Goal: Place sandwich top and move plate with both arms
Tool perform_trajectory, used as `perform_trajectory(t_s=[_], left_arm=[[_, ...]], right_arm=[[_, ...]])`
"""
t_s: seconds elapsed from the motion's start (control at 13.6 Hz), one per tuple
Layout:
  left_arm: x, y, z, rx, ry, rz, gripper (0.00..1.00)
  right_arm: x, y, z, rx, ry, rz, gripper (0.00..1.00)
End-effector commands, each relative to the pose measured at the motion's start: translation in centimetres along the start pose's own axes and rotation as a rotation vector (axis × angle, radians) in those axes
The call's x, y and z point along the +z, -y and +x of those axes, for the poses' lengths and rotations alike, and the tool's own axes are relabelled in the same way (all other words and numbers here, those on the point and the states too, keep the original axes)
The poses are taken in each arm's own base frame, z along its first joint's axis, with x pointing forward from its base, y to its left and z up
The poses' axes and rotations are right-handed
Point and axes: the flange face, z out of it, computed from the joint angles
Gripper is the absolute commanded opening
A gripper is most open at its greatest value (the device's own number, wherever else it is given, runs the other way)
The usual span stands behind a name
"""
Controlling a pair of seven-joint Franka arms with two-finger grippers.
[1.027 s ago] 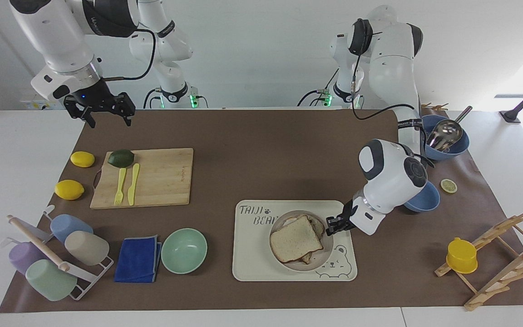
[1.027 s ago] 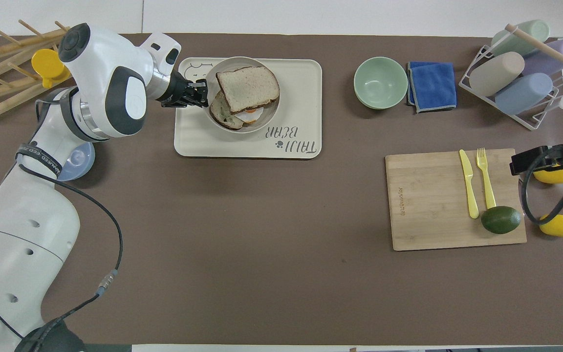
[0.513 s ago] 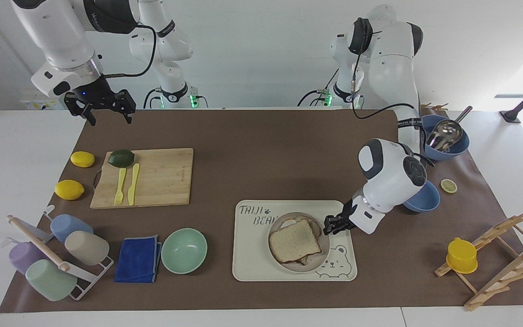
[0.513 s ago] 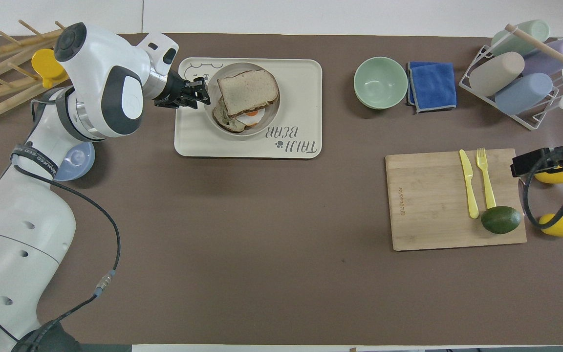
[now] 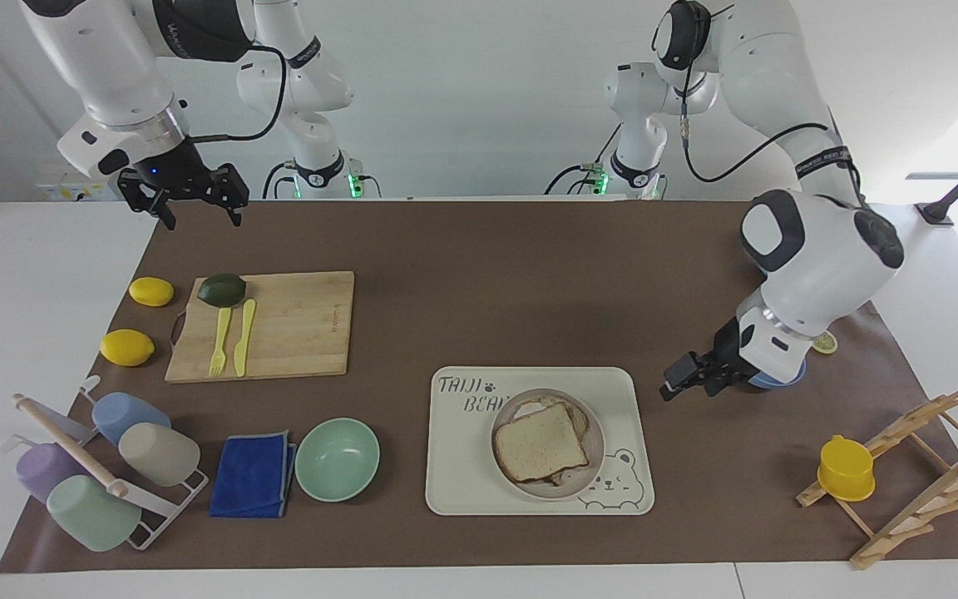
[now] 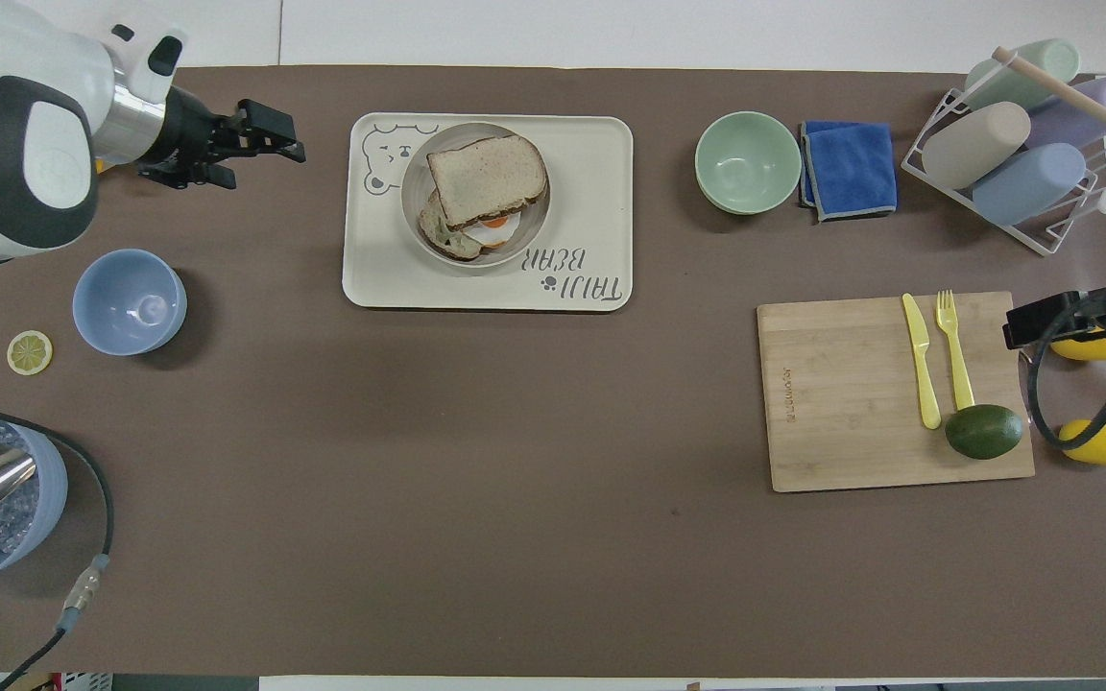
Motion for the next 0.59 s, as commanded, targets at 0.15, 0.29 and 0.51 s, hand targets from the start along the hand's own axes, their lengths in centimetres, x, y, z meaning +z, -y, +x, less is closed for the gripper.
perform_trajectory(t_s=[0.15, 0.29, 0.51], left_arm=[[-11.1, 1.6, -6.2, 0.042, 0.026, 0.145, 1.0], [-14.0, 2.1, -8.6, 0.049, 0.064, 0.205, 1.0], [-13.8, 3.1, -12.4, 0.06, 0.099, 0.256, 1.0]], right_arm=[[-0.3, 0.3, -0.5, 0.012, 0.005, 0.032, 1.0], [-0.3, 0.3, -0.5, 0.012, 0.005, 0.032, 1.0], [-0.3, 0.4, -0.5, 0.008, 0.005, 0.032, 1.0]])
